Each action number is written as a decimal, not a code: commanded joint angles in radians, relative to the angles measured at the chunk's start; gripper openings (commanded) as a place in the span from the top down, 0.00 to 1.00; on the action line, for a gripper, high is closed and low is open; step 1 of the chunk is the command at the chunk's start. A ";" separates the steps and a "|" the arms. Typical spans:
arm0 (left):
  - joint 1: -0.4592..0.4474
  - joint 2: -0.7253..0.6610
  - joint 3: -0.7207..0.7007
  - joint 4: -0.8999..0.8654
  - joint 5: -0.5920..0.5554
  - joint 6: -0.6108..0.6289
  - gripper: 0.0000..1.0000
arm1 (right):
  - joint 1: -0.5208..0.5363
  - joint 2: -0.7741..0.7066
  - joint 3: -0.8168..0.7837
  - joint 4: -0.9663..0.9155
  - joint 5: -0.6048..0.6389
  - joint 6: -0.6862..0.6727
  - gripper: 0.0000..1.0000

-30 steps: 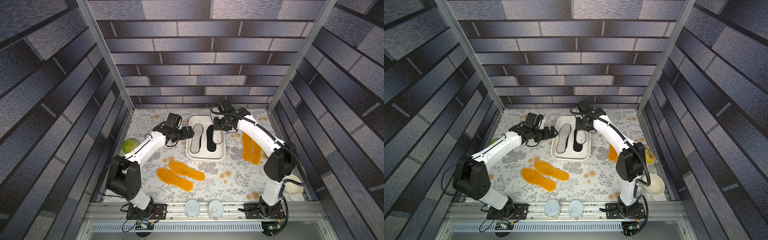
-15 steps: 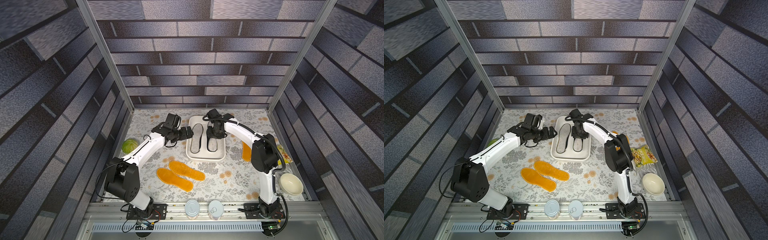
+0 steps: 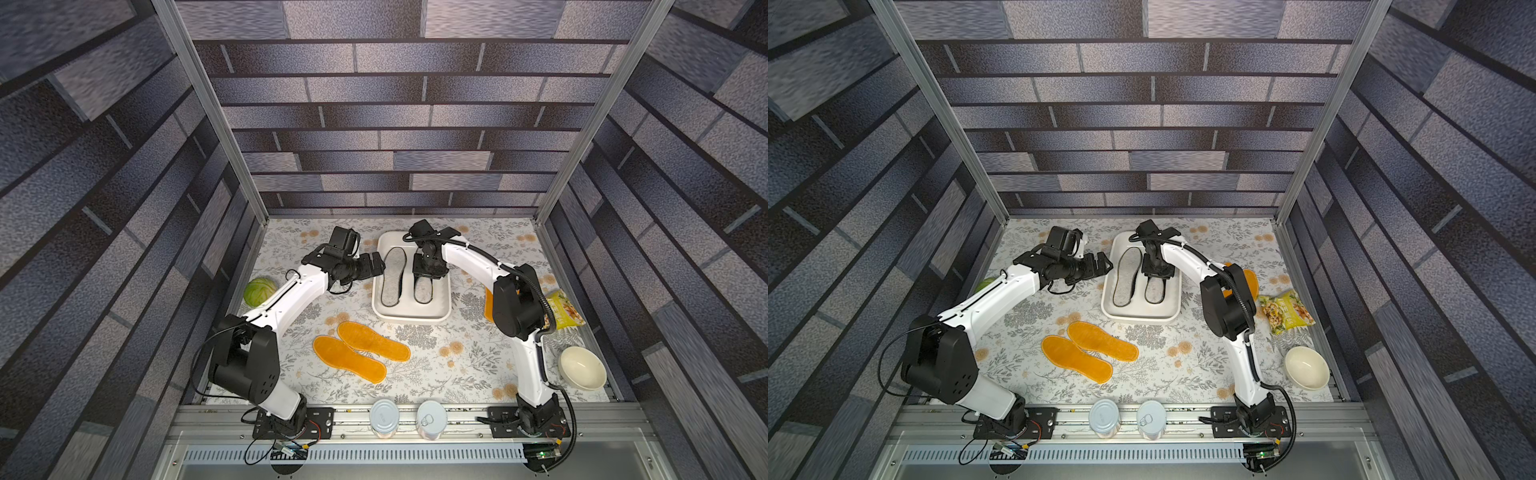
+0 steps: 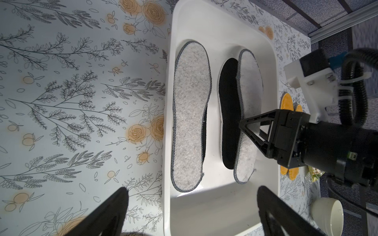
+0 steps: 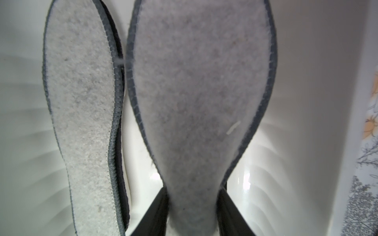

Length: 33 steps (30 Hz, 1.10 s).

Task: Put the insoles into the storage box
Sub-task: Place the insole in the storage box.

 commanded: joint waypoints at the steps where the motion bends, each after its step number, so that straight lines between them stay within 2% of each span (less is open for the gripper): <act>1: 0.009 -0.032 -0.027 0.013 -0.001 -0.009 0.00 | 0.006 0.030 0.037 -0.031 0.012 0.018 0.58; 12: 0.012 -0.022 -0.029 0.020 0.004 -0.015 0.00 | 0.006 0.065 0.071 -0.070 0.046 0.010 0.57; 28: 0.012 -0.023 -0.024 0.012 0.000 -0.013 0.00 | 0.006 0.091 0.068 -0.064 0.022 -0.001 0.55; 33: 0.012 -0.018 -0.018 0.011 0.004 -0.014 0.00 | 0.006 0.091 0.067 -0.067 0.019 -0.002 0.51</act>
